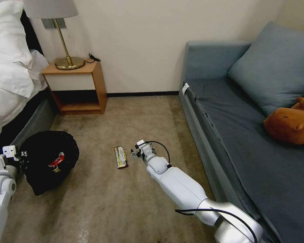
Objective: Pick up the trash bin, then pick up the garbage on the floor and place it into the trash bin.
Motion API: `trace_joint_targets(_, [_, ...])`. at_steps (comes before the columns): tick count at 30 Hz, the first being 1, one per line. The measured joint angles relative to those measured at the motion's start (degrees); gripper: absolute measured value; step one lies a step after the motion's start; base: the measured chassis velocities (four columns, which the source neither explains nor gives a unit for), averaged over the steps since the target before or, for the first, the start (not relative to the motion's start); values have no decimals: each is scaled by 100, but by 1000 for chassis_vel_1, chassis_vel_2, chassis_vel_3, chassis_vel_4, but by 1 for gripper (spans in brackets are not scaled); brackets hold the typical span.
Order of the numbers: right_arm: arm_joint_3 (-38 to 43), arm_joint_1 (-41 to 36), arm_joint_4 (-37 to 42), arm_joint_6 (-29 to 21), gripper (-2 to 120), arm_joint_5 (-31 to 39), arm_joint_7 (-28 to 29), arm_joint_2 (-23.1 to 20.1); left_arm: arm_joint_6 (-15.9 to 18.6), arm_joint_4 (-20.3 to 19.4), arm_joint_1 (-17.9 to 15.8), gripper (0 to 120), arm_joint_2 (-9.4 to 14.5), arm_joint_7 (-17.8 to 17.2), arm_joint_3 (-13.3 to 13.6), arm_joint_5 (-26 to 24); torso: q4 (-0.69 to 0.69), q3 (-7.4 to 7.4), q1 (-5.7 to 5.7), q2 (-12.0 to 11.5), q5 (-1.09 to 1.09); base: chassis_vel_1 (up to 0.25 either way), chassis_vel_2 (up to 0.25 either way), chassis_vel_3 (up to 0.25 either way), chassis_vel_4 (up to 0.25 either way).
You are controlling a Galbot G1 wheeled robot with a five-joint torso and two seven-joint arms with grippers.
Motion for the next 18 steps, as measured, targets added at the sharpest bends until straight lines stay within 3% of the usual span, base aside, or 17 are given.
trace_joint_targets(18, [-51,8,-215,4,100,-212,-5,190,-21,118,-57,4,38,44,19,-32,1,0,0,0,0,-65,67,65,-63])
